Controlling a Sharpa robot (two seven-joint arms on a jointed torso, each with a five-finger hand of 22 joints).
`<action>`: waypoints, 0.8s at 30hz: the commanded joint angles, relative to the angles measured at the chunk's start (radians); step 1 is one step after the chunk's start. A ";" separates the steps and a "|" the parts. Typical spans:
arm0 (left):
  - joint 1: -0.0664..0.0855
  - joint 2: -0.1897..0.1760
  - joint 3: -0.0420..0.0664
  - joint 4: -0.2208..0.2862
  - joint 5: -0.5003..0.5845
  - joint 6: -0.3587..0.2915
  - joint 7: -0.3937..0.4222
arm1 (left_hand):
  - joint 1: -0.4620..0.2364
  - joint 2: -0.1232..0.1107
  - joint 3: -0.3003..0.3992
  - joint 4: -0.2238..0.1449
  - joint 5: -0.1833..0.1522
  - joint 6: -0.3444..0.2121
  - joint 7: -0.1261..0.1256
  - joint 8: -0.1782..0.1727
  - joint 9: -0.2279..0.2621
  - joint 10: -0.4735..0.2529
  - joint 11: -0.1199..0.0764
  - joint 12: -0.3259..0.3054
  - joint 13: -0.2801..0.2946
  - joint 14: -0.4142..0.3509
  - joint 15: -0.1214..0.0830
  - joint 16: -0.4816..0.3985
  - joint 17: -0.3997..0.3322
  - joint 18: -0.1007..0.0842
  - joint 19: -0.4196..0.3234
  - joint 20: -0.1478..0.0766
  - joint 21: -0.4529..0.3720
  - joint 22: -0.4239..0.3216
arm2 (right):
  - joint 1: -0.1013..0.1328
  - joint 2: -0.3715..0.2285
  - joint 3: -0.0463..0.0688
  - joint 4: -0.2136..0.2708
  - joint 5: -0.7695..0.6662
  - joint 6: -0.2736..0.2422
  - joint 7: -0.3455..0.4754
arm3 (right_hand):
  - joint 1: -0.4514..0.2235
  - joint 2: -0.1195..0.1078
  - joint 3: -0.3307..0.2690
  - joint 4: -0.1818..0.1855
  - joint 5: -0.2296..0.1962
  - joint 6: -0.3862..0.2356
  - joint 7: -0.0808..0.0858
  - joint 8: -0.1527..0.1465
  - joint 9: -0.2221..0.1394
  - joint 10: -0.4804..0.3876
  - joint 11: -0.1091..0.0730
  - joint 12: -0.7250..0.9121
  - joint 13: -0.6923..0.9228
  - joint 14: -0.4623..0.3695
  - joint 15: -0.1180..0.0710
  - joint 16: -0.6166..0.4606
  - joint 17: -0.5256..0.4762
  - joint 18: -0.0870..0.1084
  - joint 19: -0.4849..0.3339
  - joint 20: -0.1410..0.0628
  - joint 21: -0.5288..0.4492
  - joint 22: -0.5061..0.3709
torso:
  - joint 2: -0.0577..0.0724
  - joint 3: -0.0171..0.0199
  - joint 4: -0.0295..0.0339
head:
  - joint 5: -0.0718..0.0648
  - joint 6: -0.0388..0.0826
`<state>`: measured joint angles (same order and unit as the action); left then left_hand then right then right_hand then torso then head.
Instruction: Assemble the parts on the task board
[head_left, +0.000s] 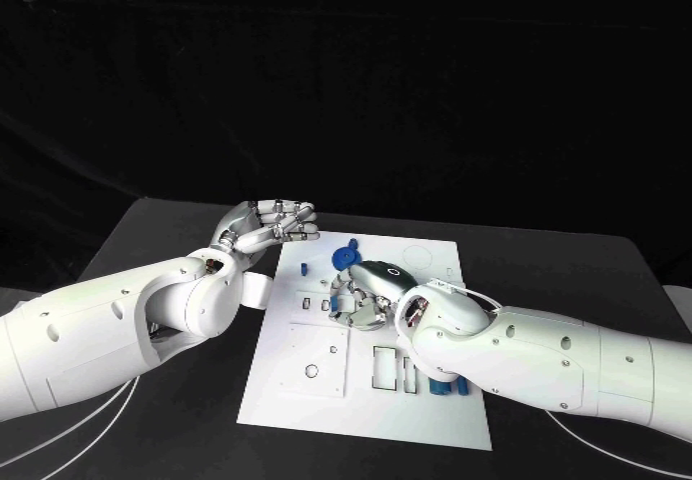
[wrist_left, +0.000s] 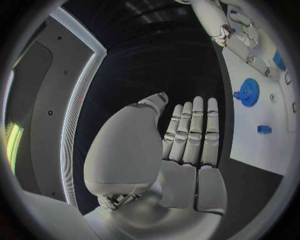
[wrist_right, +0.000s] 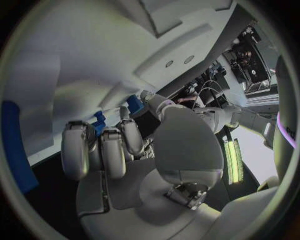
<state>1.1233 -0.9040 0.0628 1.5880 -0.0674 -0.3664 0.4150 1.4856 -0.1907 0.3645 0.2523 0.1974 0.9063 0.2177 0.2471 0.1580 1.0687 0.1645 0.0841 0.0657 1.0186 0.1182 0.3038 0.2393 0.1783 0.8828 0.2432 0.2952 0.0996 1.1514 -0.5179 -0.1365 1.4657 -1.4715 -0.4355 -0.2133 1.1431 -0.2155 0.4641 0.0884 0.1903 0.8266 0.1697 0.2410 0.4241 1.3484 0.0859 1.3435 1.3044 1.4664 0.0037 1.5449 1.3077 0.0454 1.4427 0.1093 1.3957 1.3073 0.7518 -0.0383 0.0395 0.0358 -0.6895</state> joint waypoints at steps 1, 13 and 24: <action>0.000 0.002 0.001 0.000 0.003 0.022 0.003 | -0.011 0.002 0.005 0.000 -0.004 0.001 0.005 -0.003 -0.001 0.005 0.003 -0.004 0.001 -0.001 0.005 -0.007 0.001 0.006 0.007 0.003 -0.004 -0.001 | -0.001 -0.006 0.000 0.007 -0.006 -0.021 0.015 | -0.002 -0.010 -0.017 0.006 -0.008 -0.011 0.000 -0.008 -0.003 -0.009 0.000 -0.009 -0.006 0.083 0.008 -0.005 0.168 0.006 -0.001 0.006 -0.006 0.100 | 0.000 0.0002 0.0007 | -0.001 0.001; 0.000 0.002 0.000 -0.026 -0.142 0.066 -0.100 | -0.067 -0.023 -0.020 0.018 -0.005 0.022 -0.021 0.005 0.006 0.123 -0.033 0.049 0.027 0.079 -0.029 0.053 0.043 0.009 0.051 -0.011 0.018 0.003 | 0.034 -0.114 0.004 0.096 0.117 -0.130 0.111 | 0.038 0.008 -0.076 0.034 0.068 -0.007 0.005 -0.018 -0.015 -0.032 0.005 -0.025 -0.030 0.068 0.014 -0.026 0.112 0.023 -0.041 0.014 -0.068 0.051 | -0.003 0.0001 -0.0026 | 0.003 0.004; 0.001 0.013 0.000 -0.062 -0.415 0.191 -0.272 | -0.070 0.007 -0.056 -0.018 -0.010 0.016 -0.063 0.072 0.055 0.172 -0.110 0.447 0.321 0.375 -0.120 0.820 0.657 0.007 0.351 -0.162 0.324 0.157 | 0.150 -0.293 0.011 0.162 0.524 -0.036 0.254 | 0.065 0.042 -0.052 0.039 0.103 0.014 -0.001 0.003 -0.014 -0.046 -0.002 -0.038 -0.050 0.061 0.006 -0.039 0.085 0.032 -0.063 0.006 -0.109 0.021 | -0.019 0.0048 -0.0121 | 0.008 -0.002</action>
<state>1.1235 -0.8927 0.0627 1.5284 -0.3476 -0.2655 0.2381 1.4222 -0.1828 0.3179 0.2344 0.1889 0.9339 0.1537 0.3133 0.2088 1.2631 0.0541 0.4791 0.3458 1.3641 0.0014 0.9931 0.7771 0.1783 1.2139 0.0931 0.5855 0.2378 1.2985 -0.8045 -0.1266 1.6238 -1.0906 -0.5125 -0.0332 1.2058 -0.1766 0.4075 0.1270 0.2886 0.8350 0.1691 0.2395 0.4089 1.3095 0.0823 1.3104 1.2552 1.4649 0.0128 1.5092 1.3075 0.0618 1.3871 0.1147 1.2913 1.3079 0.7394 -0.0359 0.0310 0.0413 -0.6877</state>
